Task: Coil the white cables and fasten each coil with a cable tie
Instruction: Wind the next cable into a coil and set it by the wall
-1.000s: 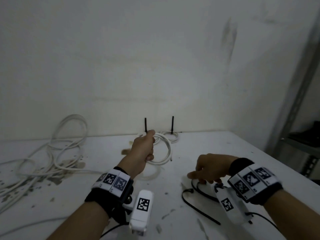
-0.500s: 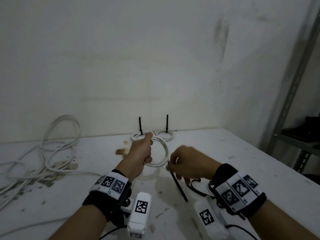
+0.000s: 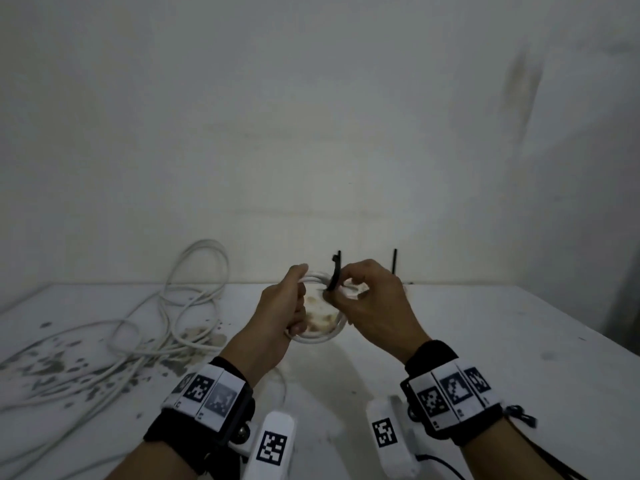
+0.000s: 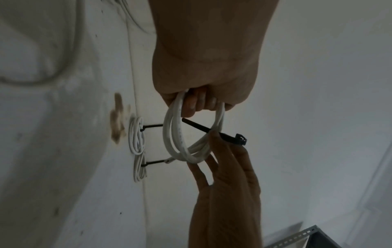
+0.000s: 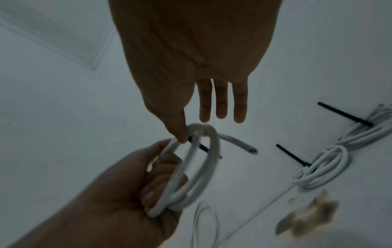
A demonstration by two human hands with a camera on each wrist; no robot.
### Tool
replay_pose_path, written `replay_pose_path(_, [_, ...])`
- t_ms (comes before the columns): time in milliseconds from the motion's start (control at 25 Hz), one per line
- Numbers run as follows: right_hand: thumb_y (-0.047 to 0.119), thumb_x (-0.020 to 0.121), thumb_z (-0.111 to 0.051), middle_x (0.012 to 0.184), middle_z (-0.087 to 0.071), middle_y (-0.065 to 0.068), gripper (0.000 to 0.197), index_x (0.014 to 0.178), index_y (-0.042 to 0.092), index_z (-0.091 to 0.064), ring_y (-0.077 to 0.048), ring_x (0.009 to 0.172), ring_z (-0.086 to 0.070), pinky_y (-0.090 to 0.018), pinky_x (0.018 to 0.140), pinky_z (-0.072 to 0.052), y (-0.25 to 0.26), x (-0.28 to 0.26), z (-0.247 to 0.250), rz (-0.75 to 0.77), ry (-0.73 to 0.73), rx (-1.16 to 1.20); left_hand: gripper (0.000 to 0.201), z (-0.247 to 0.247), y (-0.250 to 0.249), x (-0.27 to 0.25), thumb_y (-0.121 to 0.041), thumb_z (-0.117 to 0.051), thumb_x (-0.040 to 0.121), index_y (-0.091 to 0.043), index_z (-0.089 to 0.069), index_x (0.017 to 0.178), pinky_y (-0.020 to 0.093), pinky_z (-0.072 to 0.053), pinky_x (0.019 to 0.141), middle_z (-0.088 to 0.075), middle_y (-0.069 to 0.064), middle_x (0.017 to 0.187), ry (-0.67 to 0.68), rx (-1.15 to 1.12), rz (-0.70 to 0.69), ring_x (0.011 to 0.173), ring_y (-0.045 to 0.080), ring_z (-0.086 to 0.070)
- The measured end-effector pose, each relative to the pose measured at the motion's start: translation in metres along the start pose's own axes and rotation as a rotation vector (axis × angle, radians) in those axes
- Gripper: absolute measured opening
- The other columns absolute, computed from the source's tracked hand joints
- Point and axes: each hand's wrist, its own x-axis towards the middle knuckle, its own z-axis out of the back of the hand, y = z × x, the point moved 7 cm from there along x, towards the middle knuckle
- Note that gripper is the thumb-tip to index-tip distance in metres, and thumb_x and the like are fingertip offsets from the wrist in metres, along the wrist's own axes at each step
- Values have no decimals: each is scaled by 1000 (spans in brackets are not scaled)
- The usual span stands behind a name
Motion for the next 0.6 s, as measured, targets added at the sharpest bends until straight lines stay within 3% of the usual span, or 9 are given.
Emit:
replay_pose_path(80, [14, 84, -76, 79, -66, 11, 18, 76, 28, -67, -7, 74, -61, -28, 64, -52, 9, 8, -22, 95, -20, 31, 58, 18, -9, -4, -48, -65, 87, -24, -31, 47, 25, -20, 40, -16, -5, 50, 9, -40, -2, 42, 13, -16])
replay_pose_path(160, [14, 90, -70, 67, -64, 4, 9, 82, 15, -67, -14, 62, -57, -32, 56, -50, 22, 13, -42, 207, -25, 19, 52, 34, -14, -7, -48, -65, 88, -20, -39, 52, 24, -20, 38, -15, -5, 51, 19, -94, 10, 41, 12, -15])
replay_pose_path(240, [12, 94, -66, 59, -55, 6, 9, 85, 13, -66, -18, 54, -49, -40, 52, -47, 34, 15, -57, 340, -58, -77, 40, 45, -19, -8, -45, -64, 89, -10, -60, 72, 22, -22, 36, -14, -4, 53, 51, -136, 25, 40, 11, -15])
replay_pose_path(320, [5, 93, -65, 57, -49, 10, 8, 88, 11, -67, -16, 50, -45, -40, 47, -46, 43, 17, -67, 434, -79, -164, 35, 56, -21, -8, -43, -64, 89, -8, -68, 89, 22, -23, 37, -13, -4, 55, 94, -179, 62, 42, 11, -13])
replay_pose_path(480, [-1, 90, -65, 80, -69, 1, 17, 100, 12, -70, -21, 55, -57, -37, 47, -50, 52, 18, -86, 554, -78, -223, 22, 71, -27, -2, -35, -66, 83, -16, -59, 91, 21, -17, 38, -13, -6, 45, 218, -293, 113, 36, 10, -13])
replay_pose_path(560, [9, 92, -66, 98, -71, 2, 12, 101, 17, -69, -20, 70, -64, -36, 57, -55, 51, 18, -92, 533, -49, -189, 29, 79, -28, 5, -30, -67, 84, -17, -62, 109, 21, -15, 37, -14, -6, 43, 164, -302, 80, 34, 9, -13])
replay_pose_path(600, [17, 93, -67, 108, -69, 2, 9, 101, 20, -69, -19, 85, -66, -31, 67, -57, 51, 18, -94, 518, -36, -195, 31, 82, -28, 8, -29, -67, 85, -17, -65, 114, 20, -15, 37, -16, -5, 45, 119, -290, 58, 34, 8, -13])
